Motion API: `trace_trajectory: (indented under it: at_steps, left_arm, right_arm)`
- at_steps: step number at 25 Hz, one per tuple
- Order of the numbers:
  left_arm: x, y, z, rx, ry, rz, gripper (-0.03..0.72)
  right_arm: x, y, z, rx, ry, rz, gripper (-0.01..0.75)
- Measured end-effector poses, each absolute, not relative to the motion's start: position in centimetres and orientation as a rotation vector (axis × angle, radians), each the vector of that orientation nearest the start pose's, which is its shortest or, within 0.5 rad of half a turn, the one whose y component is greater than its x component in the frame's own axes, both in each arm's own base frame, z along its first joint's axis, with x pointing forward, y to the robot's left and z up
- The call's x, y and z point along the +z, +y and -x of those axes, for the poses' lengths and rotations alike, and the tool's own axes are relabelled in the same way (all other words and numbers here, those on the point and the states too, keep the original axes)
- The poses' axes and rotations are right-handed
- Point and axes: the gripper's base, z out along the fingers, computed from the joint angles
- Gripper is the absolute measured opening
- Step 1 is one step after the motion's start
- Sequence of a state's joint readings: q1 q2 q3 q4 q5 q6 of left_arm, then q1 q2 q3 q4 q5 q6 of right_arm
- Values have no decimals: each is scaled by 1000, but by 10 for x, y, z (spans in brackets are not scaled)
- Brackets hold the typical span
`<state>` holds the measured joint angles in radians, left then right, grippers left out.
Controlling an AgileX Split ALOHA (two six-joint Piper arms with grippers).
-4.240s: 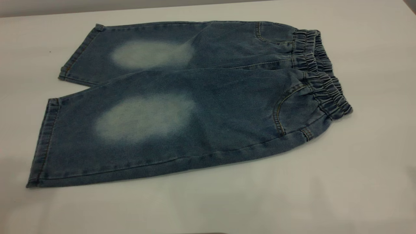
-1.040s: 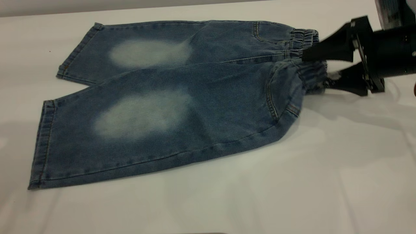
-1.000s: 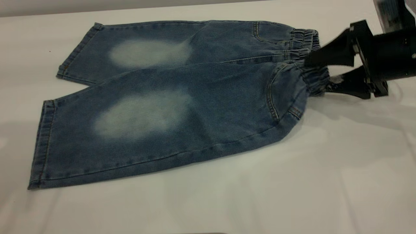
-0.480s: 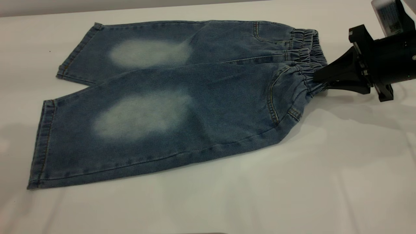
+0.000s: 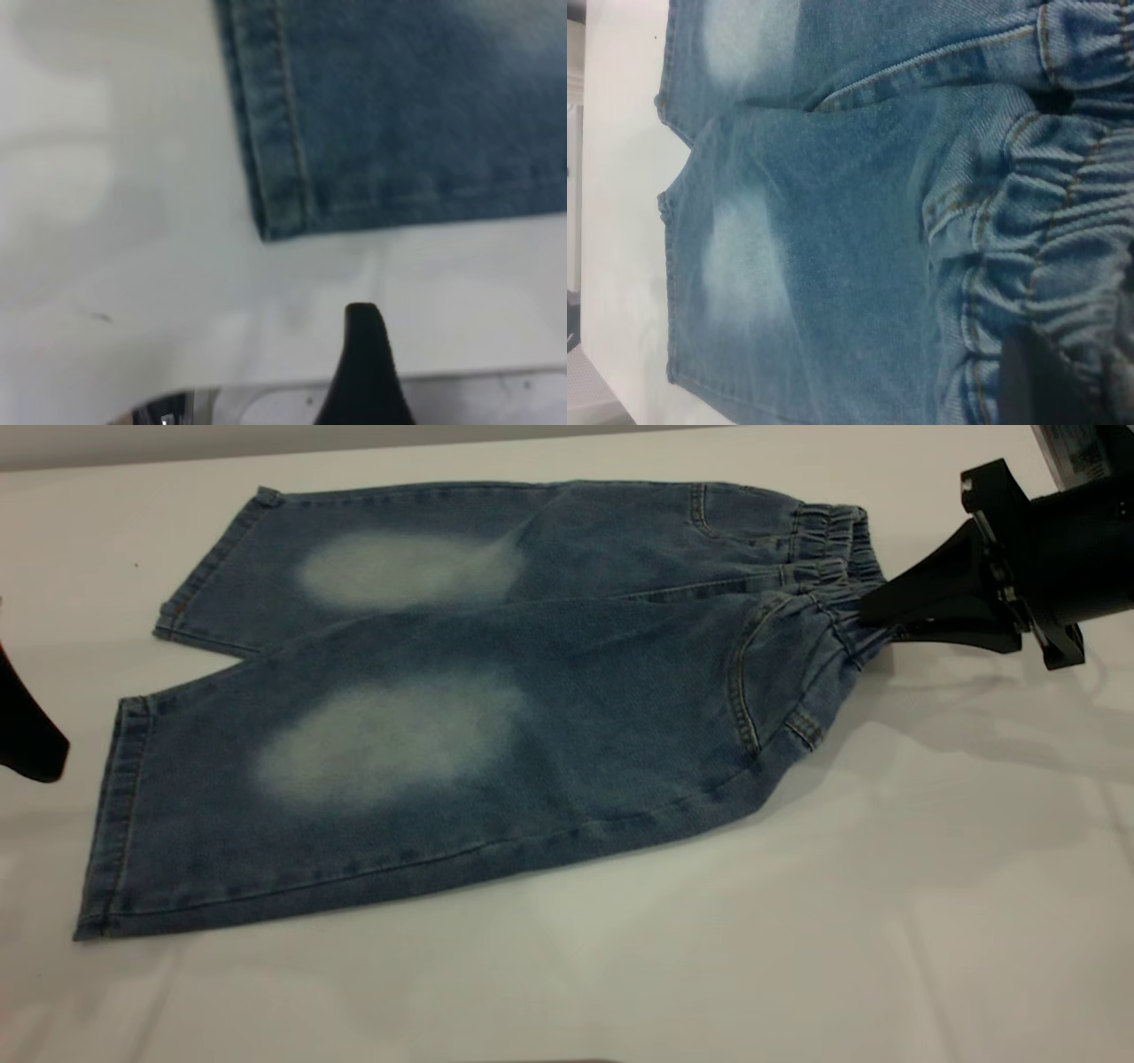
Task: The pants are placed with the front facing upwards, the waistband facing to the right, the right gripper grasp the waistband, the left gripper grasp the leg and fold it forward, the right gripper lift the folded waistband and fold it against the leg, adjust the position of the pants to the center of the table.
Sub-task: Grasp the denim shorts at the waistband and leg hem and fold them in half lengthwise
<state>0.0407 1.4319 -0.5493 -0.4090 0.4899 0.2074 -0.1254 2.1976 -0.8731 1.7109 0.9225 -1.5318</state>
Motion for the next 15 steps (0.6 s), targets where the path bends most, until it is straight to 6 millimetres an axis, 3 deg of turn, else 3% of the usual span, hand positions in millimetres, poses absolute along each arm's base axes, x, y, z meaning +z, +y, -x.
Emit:
trace_trajectory:
  at_steps: [15]
  left_arm:
    - [82, -3, -228, -214, 3009, 352, 496]
  right_arm:
    - [47, 28, -333, 1175, 2486, -150, 37]
